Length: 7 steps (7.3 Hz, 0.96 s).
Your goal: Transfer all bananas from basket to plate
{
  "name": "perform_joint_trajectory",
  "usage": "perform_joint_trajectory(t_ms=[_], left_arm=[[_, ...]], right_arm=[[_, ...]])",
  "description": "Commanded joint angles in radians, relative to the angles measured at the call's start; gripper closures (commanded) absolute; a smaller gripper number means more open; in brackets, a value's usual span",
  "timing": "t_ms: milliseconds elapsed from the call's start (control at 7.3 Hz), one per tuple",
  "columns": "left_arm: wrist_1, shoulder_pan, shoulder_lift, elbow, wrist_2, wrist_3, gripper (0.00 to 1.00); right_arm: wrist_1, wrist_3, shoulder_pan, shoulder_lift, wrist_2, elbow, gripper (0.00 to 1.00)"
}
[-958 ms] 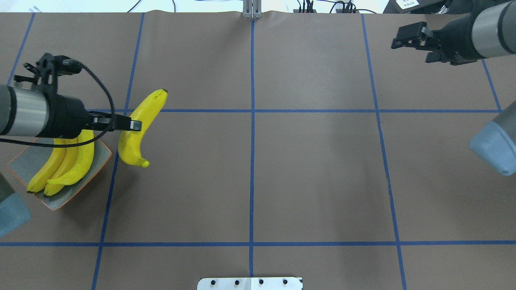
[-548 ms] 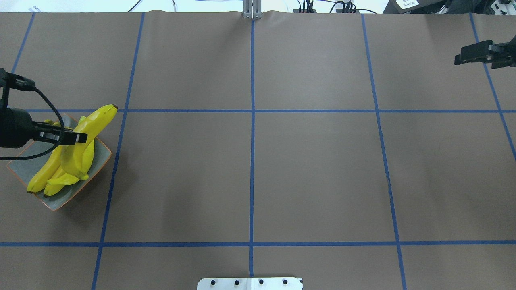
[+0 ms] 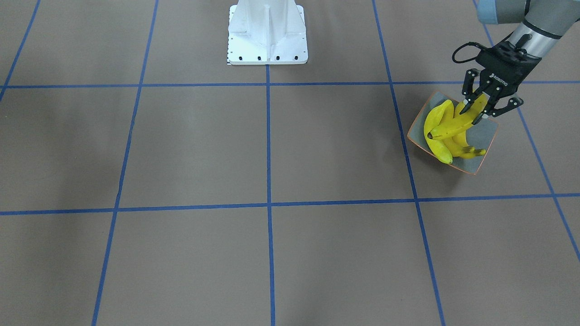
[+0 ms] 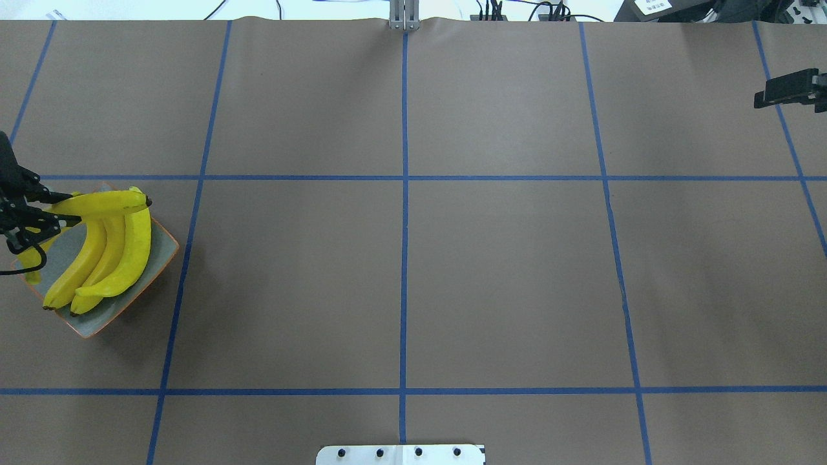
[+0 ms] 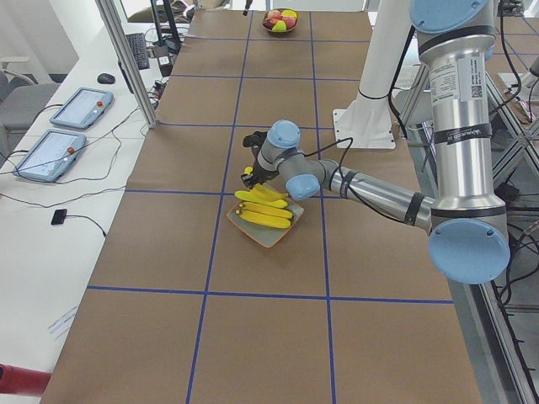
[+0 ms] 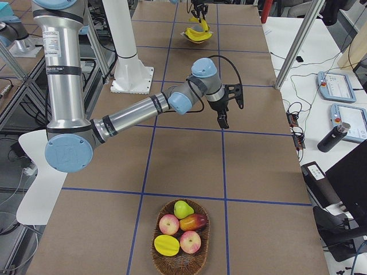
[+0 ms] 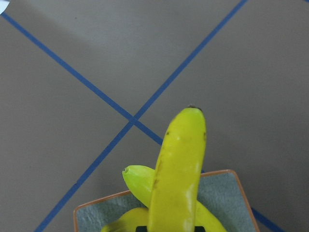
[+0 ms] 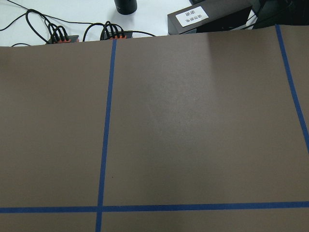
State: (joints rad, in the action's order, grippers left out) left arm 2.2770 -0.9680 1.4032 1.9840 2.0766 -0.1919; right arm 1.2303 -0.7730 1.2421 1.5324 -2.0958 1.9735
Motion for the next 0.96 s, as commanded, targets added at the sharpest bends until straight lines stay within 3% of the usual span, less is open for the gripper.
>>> perform_joint_trajectory(t_ms=[0, 548, 685, 822], left_arm=[[0.013, 0.003, 0.003, -0.042, 0.0, -0.211, 1.0], [0.091, 0.011, 0.049, -0.152, 0.016, -0.235, 1.0], [0.102, 0.011, 0.051, -0.158, 0.031, -0.228, 0.78], [0.104, 0.011, 0.057, -0.159, 0.083, -0.221, 0.48]], right_arm=[[0.0, 0.0, 0.01, 0.0, -0.001, -0.005, 0.0], [0.0, 0.0, 0.03, 0.0, -0.004, -0.018, 0.0], [0.0, 0.0, 0.034, 0.0, -0.004, -0.018, 0.0], [0.0, 0.0, 0.036, 0.0, -0.004, -0.018, 0.0]])
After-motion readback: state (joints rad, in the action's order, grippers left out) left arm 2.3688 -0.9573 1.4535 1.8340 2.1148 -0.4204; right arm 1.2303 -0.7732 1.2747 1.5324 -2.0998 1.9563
